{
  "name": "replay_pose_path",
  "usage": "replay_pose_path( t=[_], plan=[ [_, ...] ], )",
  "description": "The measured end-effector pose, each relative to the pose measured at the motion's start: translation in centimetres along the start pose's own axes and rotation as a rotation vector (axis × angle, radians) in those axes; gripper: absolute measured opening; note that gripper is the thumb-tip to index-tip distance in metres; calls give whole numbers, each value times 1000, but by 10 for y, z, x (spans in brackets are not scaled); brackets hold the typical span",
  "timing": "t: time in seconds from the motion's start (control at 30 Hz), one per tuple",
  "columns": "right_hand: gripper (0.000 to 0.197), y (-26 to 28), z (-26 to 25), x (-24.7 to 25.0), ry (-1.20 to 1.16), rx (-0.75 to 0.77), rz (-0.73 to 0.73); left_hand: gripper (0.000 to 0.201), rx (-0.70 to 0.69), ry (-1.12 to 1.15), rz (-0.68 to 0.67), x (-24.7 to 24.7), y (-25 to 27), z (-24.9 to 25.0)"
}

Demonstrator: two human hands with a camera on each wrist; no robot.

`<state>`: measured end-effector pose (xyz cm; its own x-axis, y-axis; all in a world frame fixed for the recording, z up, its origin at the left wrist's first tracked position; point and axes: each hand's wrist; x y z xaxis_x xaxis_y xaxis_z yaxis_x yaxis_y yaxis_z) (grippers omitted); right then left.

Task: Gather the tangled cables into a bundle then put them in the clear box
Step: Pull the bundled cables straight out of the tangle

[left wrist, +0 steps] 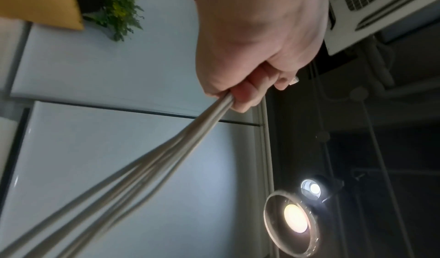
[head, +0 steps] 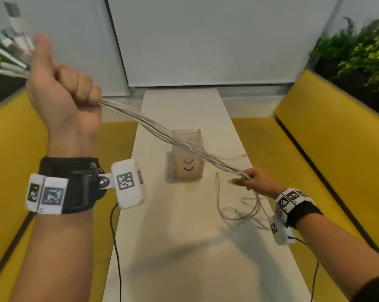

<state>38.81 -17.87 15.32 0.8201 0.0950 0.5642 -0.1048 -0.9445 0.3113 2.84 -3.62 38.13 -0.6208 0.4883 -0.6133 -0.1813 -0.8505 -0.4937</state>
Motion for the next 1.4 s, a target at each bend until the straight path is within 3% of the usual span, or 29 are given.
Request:
replay_pose_path(
  t=[0.13, 0.23, 0.33, 0.4, 0.5, 0.7, 0.87, 1.03, 1.1, 1.23, 1.3, 1.4],
  plan=[
    [59, 1, 14, 8, -20, -54, 139, 55, 35, -95, -23, 5, 4, 4],
    [44, 0, 2, 27, 80, 7, 395, 53, 108, -190, -38, 4, 14, -9],
    [40, -2, -18, 51, 195, 53, 466, 52, 163, -224, -62, 8, 20, -22],
    [37, -2, -31, 59, 203, 46, 416, 49, 177, -232, -77, 10, 22, -29],
    [29, 9, -52, 60, -2, 49, 273, 49, 190, -234, -72, 12, 22, -34],
    [51, 27, -76, 52, -299, 32, 0, 51, 193, -233, -76, 11, 21, -40],
    [66, 27, -73, 47, -213, 75, -76, 52, 174, -241, -75, 6, 21, -36],
    [80, 25, -52, 43, -30, -37, -167, 51, 140, -235, -85, 1, 16, -24],
    [77, 22, -39, 42, 55, -44, -160, 51, 130, -223, -94, 0, 13, -19],
    [27, 20, -29, 40, -43, 31, 4, 49, 122, -218, -110, -1, 8, -17],
    [29, 25, -35, 40, -157, 59, 41, 47, 109, -226, -114, -1, 8, -18],
    [44, 29, -30, 45, -260, -66, 2, 50, 72, -209, -80, -2, 5, -12]
  ],
)
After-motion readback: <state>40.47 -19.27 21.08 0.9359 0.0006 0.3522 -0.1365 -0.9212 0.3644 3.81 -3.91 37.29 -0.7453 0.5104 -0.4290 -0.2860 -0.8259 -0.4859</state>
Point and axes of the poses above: each hand's wrist, its own y-axis away from the middle knuckle, its own x-axis out of the back of the hand, z = x × y, and after that the axes turned 10 degrees about -z, right-handed
